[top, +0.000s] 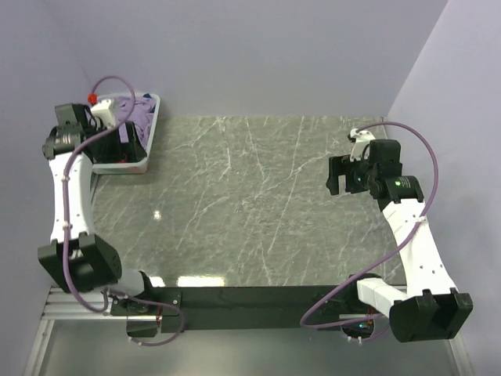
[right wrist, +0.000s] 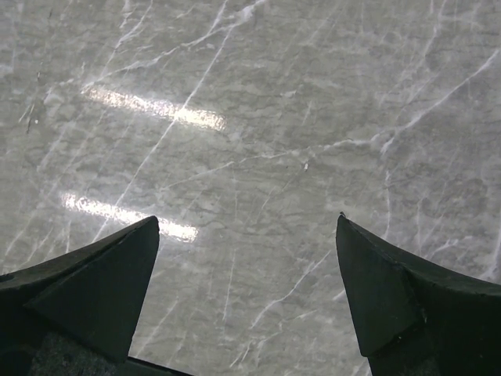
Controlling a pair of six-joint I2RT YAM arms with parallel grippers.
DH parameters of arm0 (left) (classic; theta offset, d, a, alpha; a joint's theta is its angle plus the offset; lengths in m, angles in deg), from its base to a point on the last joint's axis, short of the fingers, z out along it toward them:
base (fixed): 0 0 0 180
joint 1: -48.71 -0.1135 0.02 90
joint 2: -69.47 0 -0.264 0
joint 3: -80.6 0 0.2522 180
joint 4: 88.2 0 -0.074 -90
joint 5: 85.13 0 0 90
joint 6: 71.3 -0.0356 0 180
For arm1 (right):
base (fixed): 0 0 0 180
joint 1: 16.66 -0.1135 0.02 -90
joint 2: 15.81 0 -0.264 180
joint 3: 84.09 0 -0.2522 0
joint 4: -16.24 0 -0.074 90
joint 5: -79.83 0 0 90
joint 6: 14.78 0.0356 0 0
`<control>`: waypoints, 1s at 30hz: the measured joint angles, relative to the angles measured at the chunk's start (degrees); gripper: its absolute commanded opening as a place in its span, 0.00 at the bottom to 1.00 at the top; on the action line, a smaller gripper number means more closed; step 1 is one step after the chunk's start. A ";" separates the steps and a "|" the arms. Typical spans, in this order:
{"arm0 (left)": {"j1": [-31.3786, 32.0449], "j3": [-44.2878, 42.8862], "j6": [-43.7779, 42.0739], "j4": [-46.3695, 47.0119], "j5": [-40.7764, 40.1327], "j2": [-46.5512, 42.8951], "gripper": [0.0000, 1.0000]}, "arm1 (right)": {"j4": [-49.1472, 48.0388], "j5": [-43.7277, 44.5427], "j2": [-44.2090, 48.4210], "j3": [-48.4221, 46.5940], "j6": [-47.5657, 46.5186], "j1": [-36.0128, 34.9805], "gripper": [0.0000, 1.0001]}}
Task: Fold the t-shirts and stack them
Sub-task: Grab the tshirt from the pile
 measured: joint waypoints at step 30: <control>-0.37 -38.95 4.31 12.92 -24.17 50.16 0.85 | 2.03 -3.28 -8.28 -3.74 -0.42 0.00 1.00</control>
